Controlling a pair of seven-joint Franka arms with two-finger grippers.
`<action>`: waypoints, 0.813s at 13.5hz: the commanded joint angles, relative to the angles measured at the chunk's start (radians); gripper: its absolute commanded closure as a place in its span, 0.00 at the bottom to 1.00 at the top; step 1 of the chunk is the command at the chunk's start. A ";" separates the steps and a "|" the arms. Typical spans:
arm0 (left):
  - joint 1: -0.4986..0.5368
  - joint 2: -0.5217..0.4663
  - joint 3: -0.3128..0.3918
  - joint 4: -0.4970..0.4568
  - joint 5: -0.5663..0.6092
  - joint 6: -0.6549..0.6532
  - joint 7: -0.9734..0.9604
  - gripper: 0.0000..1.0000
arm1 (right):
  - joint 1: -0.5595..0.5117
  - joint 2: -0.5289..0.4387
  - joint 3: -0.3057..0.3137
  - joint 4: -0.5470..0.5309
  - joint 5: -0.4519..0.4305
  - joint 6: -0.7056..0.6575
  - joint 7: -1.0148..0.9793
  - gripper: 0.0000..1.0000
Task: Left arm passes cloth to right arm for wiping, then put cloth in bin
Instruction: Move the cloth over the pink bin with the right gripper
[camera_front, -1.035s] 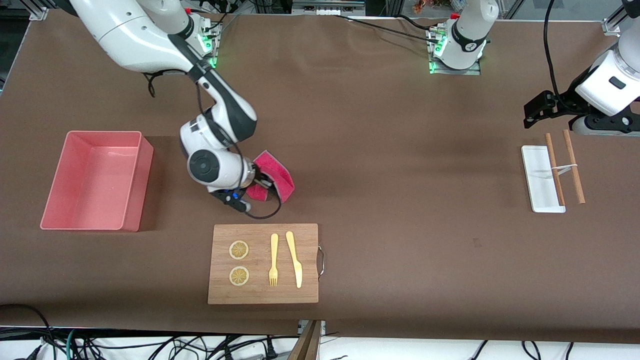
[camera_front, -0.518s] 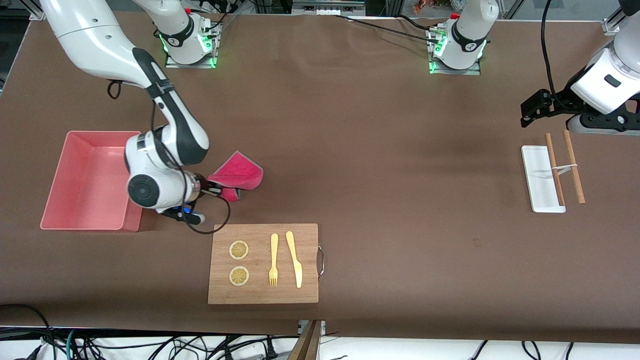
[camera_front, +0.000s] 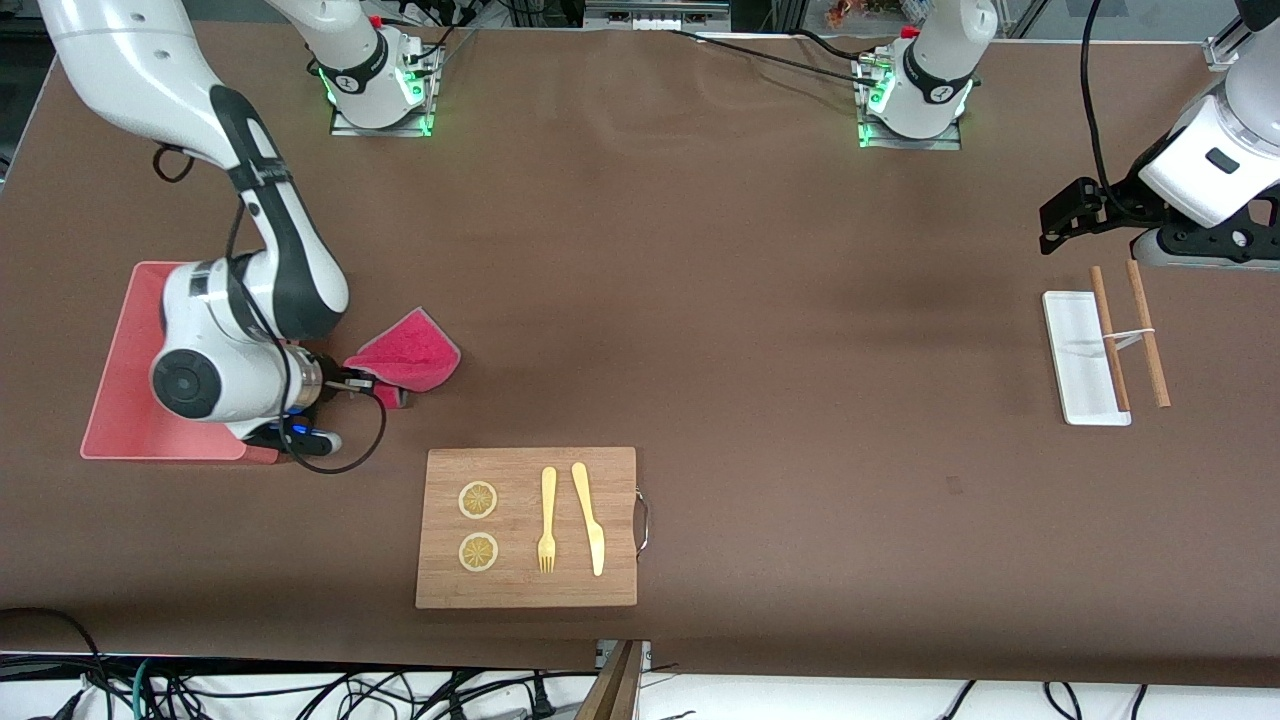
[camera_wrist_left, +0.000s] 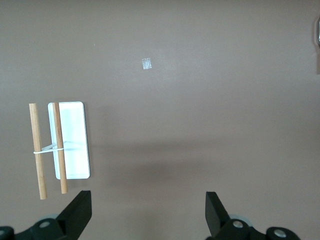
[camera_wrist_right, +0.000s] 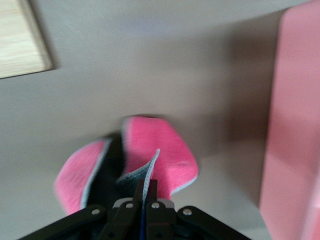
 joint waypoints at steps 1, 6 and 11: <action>0.002 -0.012 -0.002 0.000 -0.015 0.002 -0.002 0.00 | -0.028 -0.099 0.006 0.082 -0.020 -0.200 -0.047 1.00; 0.002 -0.012 -0.002 0.000 -0.015 0.002 -0.002 0.00 | -0.060 -0.133 -0.043 0.347 -0.027 -0.559 -0.233 1.00; 0.002 -0.012 -0.002 0.000 -0.015 0.002 -0.002 0.00 | -0.089 -0.149 -0.199 0.342 -0.111 -0.578 -0.544 1.00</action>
